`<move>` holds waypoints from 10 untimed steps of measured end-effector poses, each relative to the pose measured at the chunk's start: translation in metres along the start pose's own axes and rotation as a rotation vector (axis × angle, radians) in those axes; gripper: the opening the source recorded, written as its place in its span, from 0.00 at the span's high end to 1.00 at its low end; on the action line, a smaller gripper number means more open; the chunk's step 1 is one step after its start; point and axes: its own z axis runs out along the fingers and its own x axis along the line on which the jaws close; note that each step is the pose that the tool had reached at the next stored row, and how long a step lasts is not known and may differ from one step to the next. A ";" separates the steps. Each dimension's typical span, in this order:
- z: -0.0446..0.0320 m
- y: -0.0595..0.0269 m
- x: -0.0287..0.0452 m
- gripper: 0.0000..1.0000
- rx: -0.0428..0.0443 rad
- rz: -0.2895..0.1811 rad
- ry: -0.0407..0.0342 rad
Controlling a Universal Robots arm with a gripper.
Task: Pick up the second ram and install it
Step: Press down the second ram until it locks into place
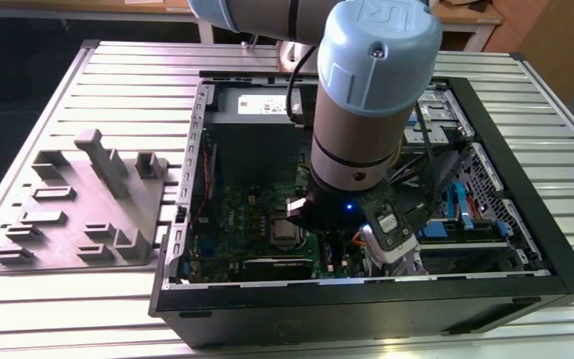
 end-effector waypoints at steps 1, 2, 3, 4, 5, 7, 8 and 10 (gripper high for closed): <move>0.0002 0.0000 0.0000 0.93 0.0001 0.000 0.0000; 0.0009 0.0000 0.0000 0.93 -0.0005 0.000 -0.0002; 0.0021 0.0000 0.0001 0.93 -0.0006 0.000 -0.0002; 0.0032 -0.0002 0.0002 0.93 0.0003 0.000 0.0001; 0.0042 -0.0004 0.0002 0.93 0.0009 0.000 0.0001; 0.0049 -0.0004 0.0003 0.93 0.0006 0.000 0.0002; 0.0051 -0.0004 0.0003 0.93 0.0003 0.000 0.0000; 0.0056 -0.0003 0.0003 0.93 -0.0003 0.000 -0.0001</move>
